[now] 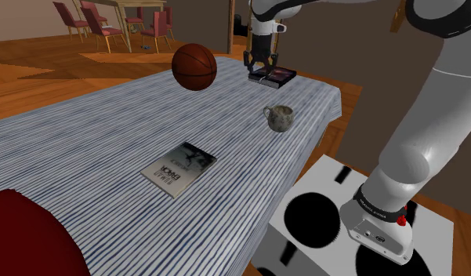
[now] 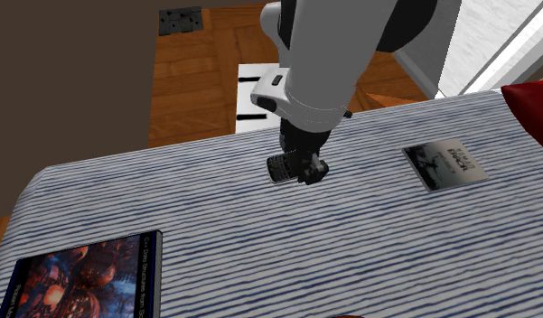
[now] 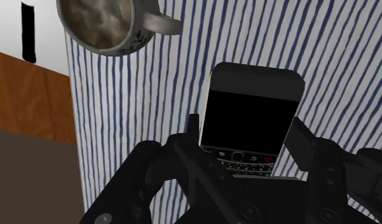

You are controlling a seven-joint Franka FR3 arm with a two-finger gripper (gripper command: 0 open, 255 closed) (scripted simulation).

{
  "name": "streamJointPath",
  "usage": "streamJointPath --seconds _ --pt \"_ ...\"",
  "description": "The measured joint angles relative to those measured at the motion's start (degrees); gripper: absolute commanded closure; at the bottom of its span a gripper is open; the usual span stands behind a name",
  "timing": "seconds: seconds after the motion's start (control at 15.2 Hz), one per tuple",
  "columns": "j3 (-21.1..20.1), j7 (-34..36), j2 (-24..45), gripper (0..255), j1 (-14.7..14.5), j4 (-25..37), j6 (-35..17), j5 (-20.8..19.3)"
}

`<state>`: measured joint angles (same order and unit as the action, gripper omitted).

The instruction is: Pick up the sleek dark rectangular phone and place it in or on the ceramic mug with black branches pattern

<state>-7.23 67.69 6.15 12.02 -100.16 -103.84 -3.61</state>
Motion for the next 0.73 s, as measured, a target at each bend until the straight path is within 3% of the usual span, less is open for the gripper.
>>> streamJointPath --seconds 0.73 --pt "-0.32 -0.02 -23.42 255 -0.83 -25.22 -1.92 3.15"
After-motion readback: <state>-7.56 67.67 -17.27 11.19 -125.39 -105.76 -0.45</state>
